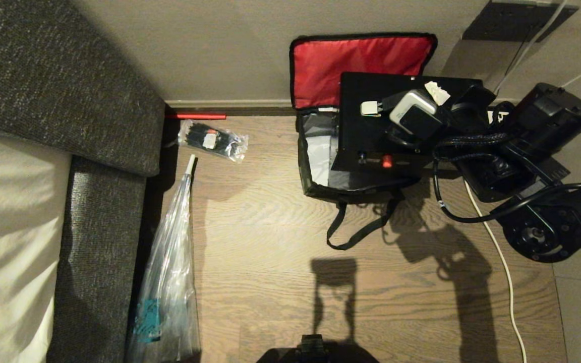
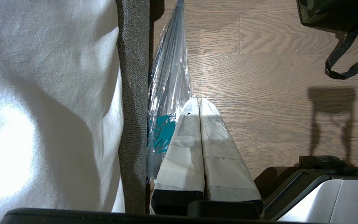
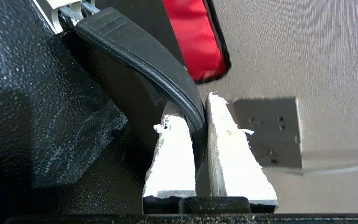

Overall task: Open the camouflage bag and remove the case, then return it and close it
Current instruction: Place the black box back

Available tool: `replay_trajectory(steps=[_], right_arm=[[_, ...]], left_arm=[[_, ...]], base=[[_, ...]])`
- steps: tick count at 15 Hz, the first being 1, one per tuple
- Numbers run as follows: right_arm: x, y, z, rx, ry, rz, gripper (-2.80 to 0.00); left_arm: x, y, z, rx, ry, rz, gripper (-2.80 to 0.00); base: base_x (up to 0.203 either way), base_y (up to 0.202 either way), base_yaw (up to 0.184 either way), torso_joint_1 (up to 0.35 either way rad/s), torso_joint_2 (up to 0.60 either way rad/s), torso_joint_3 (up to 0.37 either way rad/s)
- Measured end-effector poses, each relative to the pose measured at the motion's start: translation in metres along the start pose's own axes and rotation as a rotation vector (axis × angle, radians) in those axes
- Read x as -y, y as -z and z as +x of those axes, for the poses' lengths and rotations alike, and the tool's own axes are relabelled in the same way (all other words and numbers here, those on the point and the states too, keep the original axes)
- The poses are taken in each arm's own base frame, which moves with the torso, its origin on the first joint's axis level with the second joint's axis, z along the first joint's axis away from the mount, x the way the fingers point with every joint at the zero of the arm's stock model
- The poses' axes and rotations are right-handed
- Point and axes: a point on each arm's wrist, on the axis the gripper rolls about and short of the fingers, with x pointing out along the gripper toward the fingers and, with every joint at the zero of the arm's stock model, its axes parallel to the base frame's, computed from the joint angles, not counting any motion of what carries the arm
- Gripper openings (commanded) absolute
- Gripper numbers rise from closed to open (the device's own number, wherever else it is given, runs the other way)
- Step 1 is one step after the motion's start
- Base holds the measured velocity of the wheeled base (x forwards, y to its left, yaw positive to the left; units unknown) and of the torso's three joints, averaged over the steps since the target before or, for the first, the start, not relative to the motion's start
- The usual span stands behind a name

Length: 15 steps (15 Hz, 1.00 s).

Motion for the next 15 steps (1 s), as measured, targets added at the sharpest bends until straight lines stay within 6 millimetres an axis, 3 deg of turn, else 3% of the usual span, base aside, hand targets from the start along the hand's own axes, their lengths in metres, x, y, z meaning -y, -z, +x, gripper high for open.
replay_trajectory(steps=[15], right_arm=[[-0.022, -0.024, 0.004, 0.022, -0.029, 0.016, -2.8]], left_arm=[[0.0, 0.0, 0.0, 0.0, 0.0, 0.0, -2.8]], base=[[0.0, 0.0, 0.0, 0.0, 0.0, 0.0]])
